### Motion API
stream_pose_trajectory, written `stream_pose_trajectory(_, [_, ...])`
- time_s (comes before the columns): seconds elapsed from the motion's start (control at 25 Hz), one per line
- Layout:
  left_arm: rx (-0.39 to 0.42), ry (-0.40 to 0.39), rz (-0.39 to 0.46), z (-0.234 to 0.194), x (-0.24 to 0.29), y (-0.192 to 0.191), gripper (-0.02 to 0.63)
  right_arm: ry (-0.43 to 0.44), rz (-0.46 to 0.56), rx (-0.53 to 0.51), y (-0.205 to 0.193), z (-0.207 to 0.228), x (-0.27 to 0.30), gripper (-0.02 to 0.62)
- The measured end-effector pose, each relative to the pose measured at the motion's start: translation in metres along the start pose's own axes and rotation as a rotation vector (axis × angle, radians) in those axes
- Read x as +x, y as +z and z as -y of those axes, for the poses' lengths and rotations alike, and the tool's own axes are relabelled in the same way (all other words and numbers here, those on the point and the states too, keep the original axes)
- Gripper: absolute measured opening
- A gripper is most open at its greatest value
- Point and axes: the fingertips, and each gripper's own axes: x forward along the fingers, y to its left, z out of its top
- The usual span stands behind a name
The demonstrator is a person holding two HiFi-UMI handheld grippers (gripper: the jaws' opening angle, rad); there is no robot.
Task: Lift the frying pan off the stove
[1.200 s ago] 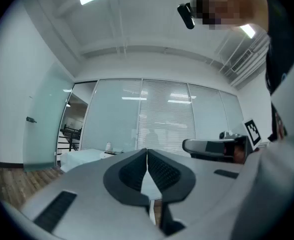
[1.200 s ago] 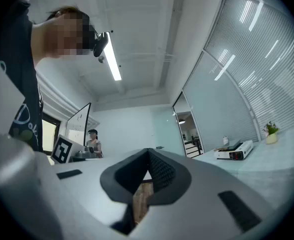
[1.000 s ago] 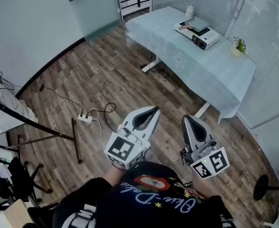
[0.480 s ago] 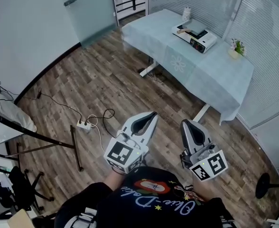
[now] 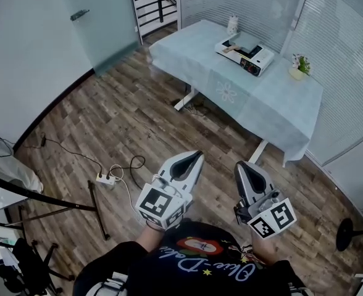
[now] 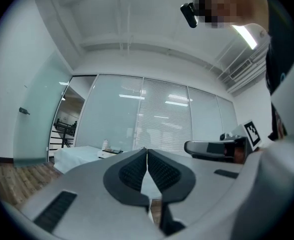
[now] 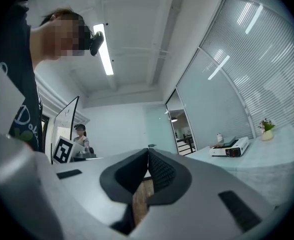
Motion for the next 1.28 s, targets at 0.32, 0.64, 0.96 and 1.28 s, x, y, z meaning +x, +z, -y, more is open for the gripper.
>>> stream_pose_trajectory(0.32, [-0.014, -0.069, -0.017, -0.015, 0.007, -0.008, 0.006, -0.076, -0.005, 0.01, -0.008, 0.005, 0.01, 0.002])
stream_pose_trajectory(0.64, [-0.046, -0.071, -0.043, -0.023, 0.009, -0.021, 0.008, -0.079, -0.036, 0.037, -0.021, 0.015, 0.02, 0.002])
stream_pose_trajectory(0.96, [-0.021, 0.015, -0.049, -0.063, 0.026, -0.025, 0.007, -0.017, -0.041, 0.077, -0.033, 0.054, 0.067, 0.002])
stream_pose_trajectory(1.28, [-0.029, 0.062, -0.048, -0.109, 0.084, -0.025, 0.008, -0.02, -0.079, 0.06, -0.039, 0.12, 0.116, 0.002])
